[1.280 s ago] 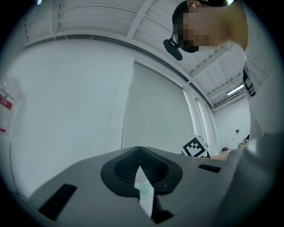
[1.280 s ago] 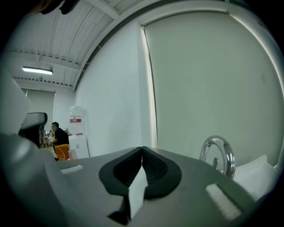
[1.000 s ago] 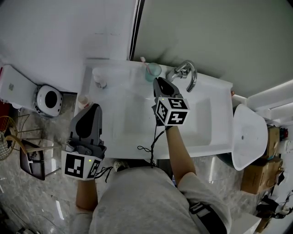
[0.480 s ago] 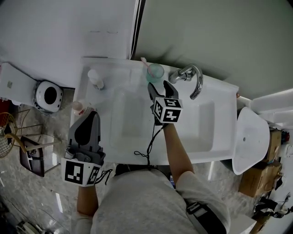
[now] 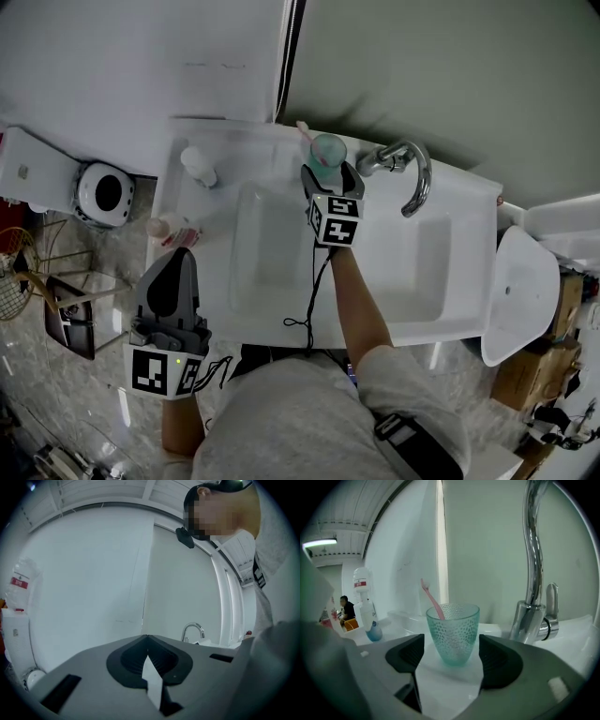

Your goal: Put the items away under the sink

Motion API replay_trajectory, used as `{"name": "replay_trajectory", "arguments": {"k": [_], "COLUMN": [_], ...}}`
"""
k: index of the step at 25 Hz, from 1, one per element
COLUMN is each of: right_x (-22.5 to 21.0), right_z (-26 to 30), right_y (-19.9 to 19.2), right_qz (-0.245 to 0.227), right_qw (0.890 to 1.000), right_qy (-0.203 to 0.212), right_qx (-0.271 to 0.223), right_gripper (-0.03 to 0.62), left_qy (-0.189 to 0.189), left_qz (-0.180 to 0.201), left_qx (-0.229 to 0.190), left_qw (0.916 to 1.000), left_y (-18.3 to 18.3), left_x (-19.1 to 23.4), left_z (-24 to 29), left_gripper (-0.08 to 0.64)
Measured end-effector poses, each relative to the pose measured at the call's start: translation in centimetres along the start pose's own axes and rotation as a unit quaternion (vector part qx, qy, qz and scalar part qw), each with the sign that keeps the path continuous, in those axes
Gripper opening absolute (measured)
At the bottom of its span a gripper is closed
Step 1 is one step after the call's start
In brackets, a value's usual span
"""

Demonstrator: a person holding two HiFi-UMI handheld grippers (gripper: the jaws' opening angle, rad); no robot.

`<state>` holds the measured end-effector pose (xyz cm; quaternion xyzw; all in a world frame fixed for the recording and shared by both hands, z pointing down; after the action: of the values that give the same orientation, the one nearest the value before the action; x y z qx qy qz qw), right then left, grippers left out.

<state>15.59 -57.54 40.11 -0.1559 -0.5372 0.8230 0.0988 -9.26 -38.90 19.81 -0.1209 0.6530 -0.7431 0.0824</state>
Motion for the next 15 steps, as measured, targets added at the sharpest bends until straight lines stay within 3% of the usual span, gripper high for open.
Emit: {"name": "replay_trajectory", "arguments": {"k": [8, 15], "right_x": [-0.6, -0.9], "right_z": [1.6, 1.8], "right_y": [0.7, 0.6], "right_qz": [-0.018, -0.031], "right_qw": [0.998, 0.998], "right_qy": [-0.027, -0.026], "right_qx": [-0.048, -0.052], "right_gripper": [0.368, 0.364], "left_qy": [0.018, 0.024], "left_qz": [0.001, 0.001], "left_qx": [0.017, 0.020], "left_qw": [0.9997, 0.9995], "left_y": [-0.8, -1.0], "left_x": [0.7, 0.7], "left_z": [-0.1, -0.4], "left_gripper": [0.008, 0.008]}}
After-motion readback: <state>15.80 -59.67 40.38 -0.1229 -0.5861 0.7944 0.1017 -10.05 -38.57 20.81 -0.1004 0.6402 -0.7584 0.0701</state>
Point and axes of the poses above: the fingertips, and each gripper's own axes: z forward along the fingers, x to its left, y out of its top, the point moved 2 cm from there along -z, backward along the fingers, and after that the axes turned 9 degrees about y, right-handed, at the moved point
